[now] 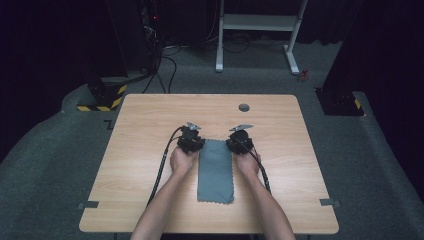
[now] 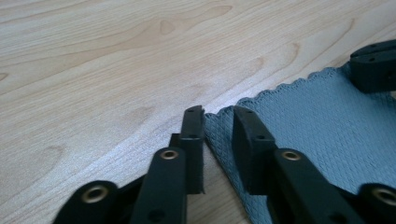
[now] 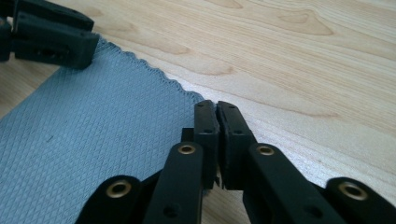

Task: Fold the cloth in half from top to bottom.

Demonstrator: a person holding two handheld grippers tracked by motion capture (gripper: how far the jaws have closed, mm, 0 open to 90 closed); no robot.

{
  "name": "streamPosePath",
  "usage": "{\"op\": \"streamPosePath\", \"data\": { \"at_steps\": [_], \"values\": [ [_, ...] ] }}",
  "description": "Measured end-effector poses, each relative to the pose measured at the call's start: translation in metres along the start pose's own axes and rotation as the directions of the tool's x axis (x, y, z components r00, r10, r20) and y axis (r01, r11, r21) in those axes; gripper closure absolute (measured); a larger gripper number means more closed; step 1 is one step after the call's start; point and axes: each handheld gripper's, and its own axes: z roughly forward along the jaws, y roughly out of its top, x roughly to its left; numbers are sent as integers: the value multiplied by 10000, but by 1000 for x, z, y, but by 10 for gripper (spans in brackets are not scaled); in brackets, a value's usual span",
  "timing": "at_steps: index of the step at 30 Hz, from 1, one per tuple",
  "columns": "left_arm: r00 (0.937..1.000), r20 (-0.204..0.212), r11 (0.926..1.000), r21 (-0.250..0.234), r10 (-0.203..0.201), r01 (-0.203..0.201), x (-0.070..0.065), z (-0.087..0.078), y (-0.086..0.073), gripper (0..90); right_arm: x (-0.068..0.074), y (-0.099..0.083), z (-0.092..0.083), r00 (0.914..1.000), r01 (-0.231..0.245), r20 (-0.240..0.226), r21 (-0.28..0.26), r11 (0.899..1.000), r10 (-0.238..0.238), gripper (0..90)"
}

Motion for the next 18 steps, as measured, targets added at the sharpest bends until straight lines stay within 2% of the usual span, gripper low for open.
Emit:
{"op": "streamPosePath", "data": {
  "at_steps": [4,7,10,12,18],
  "values": [
    [9993,270,9996,74,-258,256,3,0,1,835,1,4,1,9999,153,4,262,9995,-154,888],
    [9985,468,9995,148,-294,288,4,0,2,880,3,7,1,9994,313,120,402,9987,-318,891],
    [9969,654,9989,198,-433,421,7,-1,2,888,1,7,-1,9997,243,39,320,9992,-245,891],
    [9969,696,9993,138,-367,358,8,-3,3,890,1,8,-4,9998,223,-9,206,9995,-223,892],
    [9934,1043,9982,-318,-475,511,12,-12,9,893,0,13,-15,9994,341,-47,-88,9994,-341,894]
  ]
}}
